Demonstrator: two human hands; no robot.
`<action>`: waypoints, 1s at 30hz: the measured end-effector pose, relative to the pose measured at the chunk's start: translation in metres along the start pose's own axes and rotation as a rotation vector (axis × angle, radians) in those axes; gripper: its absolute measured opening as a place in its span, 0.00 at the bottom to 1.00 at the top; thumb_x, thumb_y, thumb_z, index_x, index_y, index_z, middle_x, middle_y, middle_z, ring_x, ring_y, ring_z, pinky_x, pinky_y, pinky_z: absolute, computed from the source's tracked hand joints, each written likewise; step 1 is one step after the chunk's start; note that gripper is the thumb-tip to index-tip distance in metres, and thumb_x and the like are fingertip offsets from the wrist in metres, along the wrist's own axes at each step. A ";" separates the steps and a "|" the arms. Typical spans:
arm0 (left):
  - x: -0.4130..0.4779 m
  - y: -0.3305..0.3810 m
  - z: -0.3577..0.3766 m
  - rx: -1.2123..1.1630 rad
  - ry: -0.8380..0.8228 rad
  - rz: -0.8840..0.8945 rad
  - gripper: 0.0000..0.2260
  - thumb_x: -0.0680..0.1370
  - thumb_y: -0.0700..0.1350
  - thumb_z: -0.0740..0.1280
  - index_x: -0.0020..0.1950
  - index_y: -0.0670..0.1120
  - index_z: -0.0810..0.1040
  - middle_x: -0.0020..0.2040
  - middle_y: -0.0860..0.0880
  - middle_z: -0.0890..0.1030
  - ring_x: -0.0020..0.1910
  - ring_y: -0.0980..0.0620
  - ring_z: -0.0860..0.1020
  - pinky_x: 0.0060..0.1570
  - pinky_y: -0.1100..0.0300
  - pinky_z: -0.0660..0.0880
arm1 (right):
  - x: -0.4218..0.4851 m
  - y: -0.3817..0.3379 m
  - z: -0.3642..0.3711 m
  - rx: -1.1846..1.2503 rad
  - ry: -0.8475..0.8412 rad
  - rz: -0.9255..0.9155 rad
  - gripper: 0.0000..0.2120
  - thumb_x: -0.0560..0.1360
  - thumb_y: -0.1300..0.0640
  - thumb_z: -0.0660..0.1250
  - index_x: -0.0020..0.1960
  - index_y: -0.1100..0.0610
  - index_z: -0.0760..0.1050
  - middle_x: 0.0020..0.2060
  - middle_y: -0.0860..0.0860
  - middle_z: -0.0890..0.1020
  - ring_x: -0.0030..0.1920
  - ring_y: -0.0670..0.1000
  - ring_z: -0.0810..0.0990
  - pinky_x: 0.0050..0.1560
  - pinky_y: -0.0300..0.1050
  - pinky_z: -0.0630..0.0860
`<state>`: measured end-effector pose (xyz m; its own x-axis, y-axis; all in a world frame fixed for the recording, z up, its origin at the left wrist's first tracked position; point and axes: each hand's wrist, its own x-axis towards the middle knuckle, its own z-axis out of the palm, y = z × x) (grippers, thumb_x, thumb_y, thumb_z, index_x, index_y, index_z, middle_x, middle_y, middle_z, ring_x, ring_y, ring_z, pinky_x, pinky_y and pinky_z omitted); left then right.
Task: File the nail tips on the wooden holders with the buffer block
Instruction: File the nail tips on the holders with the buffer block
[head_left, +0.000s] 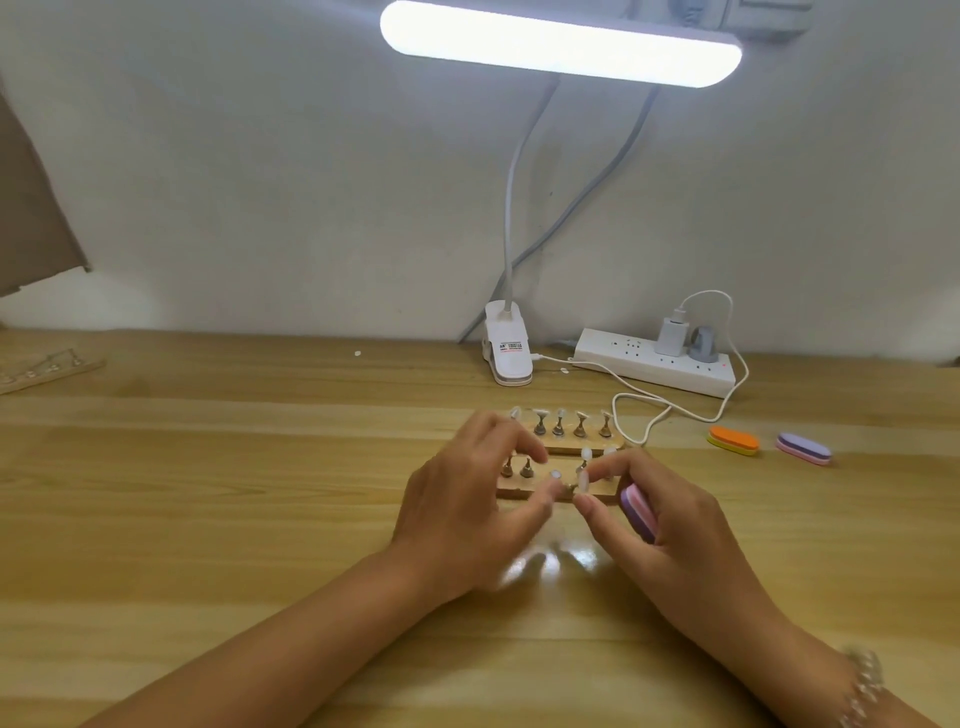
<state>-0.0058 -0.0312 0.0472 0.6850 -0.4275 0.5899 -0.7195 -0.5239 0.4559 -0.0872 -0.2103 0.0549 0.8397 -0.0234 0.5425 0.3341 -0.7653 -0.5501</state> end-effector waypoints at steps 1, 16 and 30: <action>0.002 -0.002 -0.001 0.045 0.021 -0.063 0.12 0.73 0.60 0.67 0.53 0.59 0.73 0.50 0.62 0.72 0.41 0.65 0.71 0.35 0.73 0.62 | 0.000 0.000 0.000 0.002 0.002 0.016 0.06 0.73 0.46 0.68 0.48 0.47 0.76 0.31 0.52 0.77 0.31 0.51 0.72 0.35 0.49 0.72; 0.004 -0.011 0.005 0.056 -0.188 -0.107 0.19 0.68 0.61 0.71 0.55 0.61 0.72 0.50 0.62 0.71 0.47 0.65 0.68 0.52 0.64 0.63 | 0.002 0.005 -0.002 -0.075 0.038 0.100 0.05 0.73 0.49 0.71 0.48 0.46 0.77 0.29 0.51 0.75 0.31 0.49 0.72 0.34 0.46 0.69; 0.002 -0.004 0.003 0.101 -0.135 0.017 0.18 0.67 0.63 0.65 0.53 0.59 0.73 0.47 0.63 0.69 0.48 0.64 0.67 0.50 0.69 0.63 | 0.001 0.005 -0.002 -0.110 0.031 0.126 0.05 0.74 0.50 0.71 0.49 0.46 0.77 0.29 0.49 0.77 0.32 0.49 0.75 0.36 0.49 0.73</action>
<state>-0.0013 -0.0320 0.0443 0.6869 -0.5282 0.4991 -0.7206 -0.5842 0.3734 -0.0851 -0.2152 0.0539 0.8580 -0.1421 0.4936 0.1764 -0.8210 -0.5430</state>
